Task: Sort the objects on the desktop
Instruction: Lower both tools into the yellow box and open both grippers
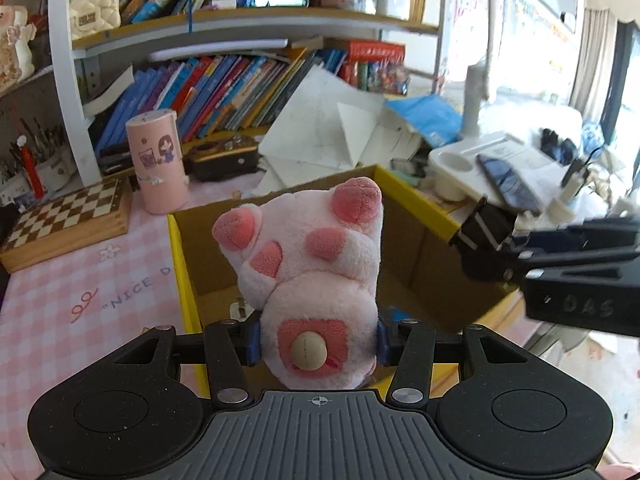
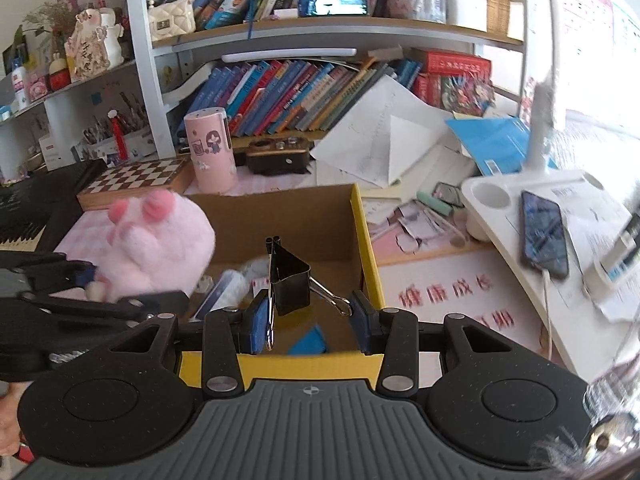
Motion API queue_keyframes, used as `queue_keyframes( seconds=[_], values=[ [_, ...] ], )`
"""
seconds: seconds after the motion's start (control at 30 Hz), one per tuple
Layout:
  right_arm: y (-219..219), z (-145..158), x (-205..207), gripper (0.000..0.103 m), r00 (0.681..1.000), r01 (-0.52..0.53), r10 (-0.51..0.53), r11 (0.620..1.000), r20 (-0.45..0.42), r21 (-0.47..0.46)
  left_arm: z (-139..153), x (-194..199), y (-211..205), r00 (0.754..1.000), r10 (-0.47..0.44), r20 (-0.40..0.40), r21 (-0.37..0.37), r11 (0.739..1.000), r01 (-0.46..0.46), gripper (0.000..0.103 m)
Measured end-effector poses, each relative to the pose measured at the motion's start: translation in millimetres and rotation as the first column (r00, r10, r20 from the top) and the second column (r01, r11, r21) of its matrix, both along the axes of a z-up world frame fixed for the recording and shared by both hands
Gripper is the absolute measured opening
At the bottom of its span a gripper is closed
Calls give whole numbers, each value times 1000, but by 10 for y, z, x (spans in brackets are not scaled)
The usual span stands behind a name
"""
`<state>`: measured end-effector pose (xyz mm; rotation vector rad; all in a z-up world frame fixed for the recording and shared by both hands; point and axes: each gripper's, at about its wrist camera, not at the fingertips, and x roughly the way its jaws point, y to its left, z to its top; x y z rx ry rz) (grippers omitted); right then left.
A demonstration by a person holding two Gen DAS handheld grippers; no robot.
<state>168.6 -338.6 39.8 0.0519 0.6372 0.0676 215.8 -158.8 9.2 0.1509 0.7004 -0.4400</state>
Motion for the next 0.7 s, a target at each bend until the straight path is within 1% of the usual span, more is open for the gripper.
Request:
queue_keyframes(
  seconds=[0.2, 0.33, 0.4, 0.47, 0.53, 0.6, 0.7],
  values=[
    [-27, -86, 250, 39, 999, -41, 41, 999, -17, -15, -212, 185, -85, 998, 21, -58, 63, 998, -18, 50],
    [-29, -168, 405, 39, 997, -71, 70, 997, -40, -23, -249, 259, -106, 997, 39, -59, 78, 996, -35, 50],
    [-21, -211, 472, 39, 995, -86, 85, 996, -53, -27, -280, 305, -111, 997, 55, -62, 96, 994, -49, 54],
    [-3, -252, 542, 39, 992, -108, 105, 994, -64, -36, -308, 335, -99, 995, 74, -62, 113, 991, -67, 54],
    [25, -293, 619, 39, 989, -128, 124, 991, -75, -49, -318, 342, -125, 997, 68, -48, 140, 988, -60, 58],
    [46, -349, 708, 39, 986, -146, 141, 988, -92, -57, -331, 350, -158, 997, 59, -42, 159, 986, -52, 68],
    [83, -431, 813, 39, 979, -175, 166, 982, -119, -71, -345, 348, -202, 998, 55, -27, 179, 983, -50, 75]
  ],
)
